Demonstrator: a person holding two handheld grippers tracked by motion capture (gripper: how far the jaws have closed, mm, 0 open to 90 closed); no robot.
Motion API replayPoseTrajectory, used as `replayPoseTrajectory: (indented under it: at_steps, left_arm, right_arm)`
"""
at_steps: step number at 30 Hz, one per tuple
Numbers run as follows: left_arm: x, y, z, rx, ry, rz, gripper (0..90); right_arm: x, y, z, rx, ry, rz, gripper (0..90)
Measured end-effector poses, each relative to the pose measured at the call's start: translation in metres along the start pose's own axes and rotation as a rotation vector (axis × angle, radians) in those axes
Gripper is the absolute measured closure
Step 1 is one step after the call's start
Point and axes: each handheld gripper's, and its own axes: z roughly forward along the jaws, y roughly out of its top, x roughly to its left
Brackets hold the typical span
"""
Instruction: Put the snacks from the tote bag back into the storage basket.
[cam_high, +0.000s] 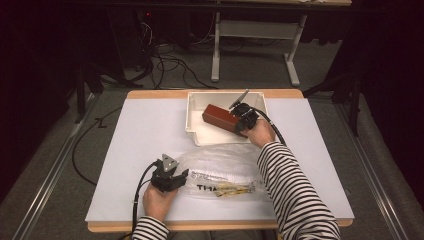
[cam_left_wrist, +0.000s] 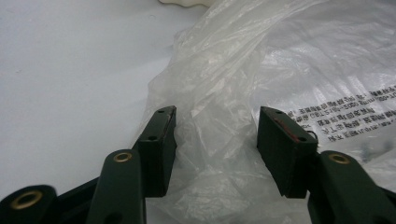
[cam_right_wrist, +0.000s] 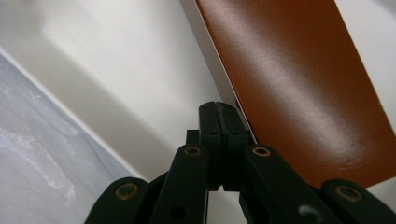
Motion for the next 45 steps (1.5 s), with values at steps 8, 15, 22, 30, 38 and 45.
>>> replayPoseTrajectory:
  at_steps: [8,15,22,30,38,45]
  left_arm:
    - [0.0,0.0,0.0,-0.004,-0.002,-0.003,48.2]
    - [0.0,0.0,0.0,-0.005,-0.002,-0.004,48.2]
    - [0.0,0.0,0.0,-0.004,-0.001,-0.002,48.3]
    - [0.0,0.0,0.0,-0.003,-0.001,-0.001,48.3]
    - [0.0,0.0,0.0,-0.002,-0.004,-0.004,48.3]
    - [0.002,0.0,0.0,-0.003,-0.02,-0.017,47.5]
  right_arm:
    - [-0.003,0.004,0.008,-0.002,-0.012,0.004,90.0]
    - [-0.008,0.005,0.013,0.04,-0.049,0.033,90.0]
    - [-0.016,0.001,0.005,0.035,-0.093,0.066,90.0]
    - [-0.023,0.001,0.007,-0.003,-0.071,0.13,90.0]
    - [-0.031,0.003,0.009,-0.015,-0.09,0.182,90.0]
    - [-0.034,0.0,0.006,-0.045,-0.093,0.178,90.0]
